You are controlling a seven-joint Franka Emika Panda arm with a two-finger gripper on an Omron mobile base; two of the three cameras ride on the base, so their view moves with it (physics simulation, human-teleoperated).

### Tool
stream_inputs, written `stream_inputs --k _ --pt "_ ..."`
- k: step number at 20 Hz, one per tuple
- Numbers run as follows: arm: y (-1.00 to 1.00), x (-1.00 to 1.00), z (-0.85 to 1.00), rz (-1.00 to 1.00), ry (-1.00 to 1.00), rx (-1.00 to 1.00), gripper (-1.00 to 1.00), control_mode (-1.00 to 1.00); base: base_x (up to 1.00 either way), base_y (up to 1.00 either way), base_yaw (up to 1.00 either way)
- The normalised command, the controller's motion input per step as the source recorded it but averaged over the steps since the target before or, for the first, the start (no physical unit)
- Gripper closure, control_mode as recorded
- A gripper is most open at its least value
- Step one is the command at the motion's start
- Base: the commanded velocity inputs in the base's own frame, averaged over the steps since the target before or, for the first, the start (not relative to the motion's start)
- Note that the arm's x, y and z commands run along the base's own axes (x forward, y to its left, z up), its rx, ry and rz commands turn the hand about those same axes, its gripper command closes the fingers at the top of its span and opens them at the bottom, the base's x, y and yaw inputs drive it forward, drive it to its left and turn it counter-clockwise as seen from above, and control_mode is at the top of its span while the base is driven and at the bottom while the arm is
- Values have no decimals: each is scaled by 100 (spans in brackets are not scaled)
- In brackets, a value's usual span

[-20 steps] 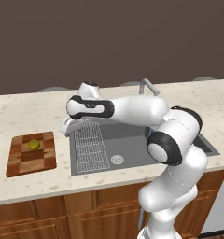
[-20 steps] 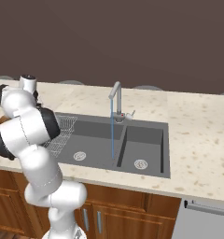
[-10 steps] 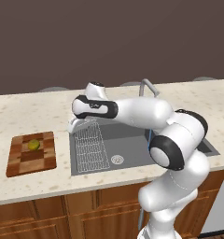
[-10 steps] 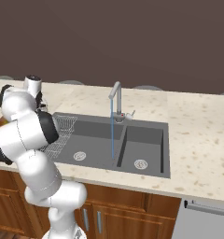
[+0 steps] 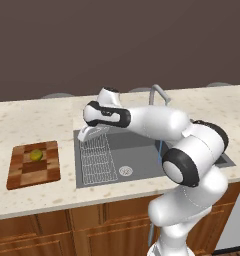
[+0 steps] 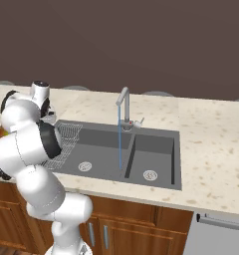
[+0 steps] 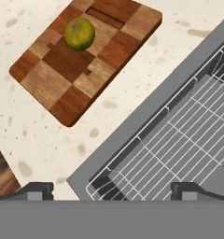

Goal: Pick the orange from the sink and place it on the cutting board to airdry. Then turn off the sink faucet.

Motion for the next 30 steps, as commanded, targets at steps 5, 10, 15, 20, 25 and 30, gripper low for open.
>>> stream_inputs --k 5,10,15,20,25,30 --pt "-26 -1 0 -4 -1 0 -100 -100 0 0 0" --pt "-27 0 0 -5 -1 0 -100 -100 0 0 0" --pt "-27 0 0 -6 -1 0 -100 -100 0 0 0" --pt "-30 -2 0 -10 -2 0 -100 -100 0 0 0" --pt "-31 0 0 -12 0 0 -100 -100 0 0 0" --pt "-37 0 0 -12 0 0 -100 -100 0 0 0"
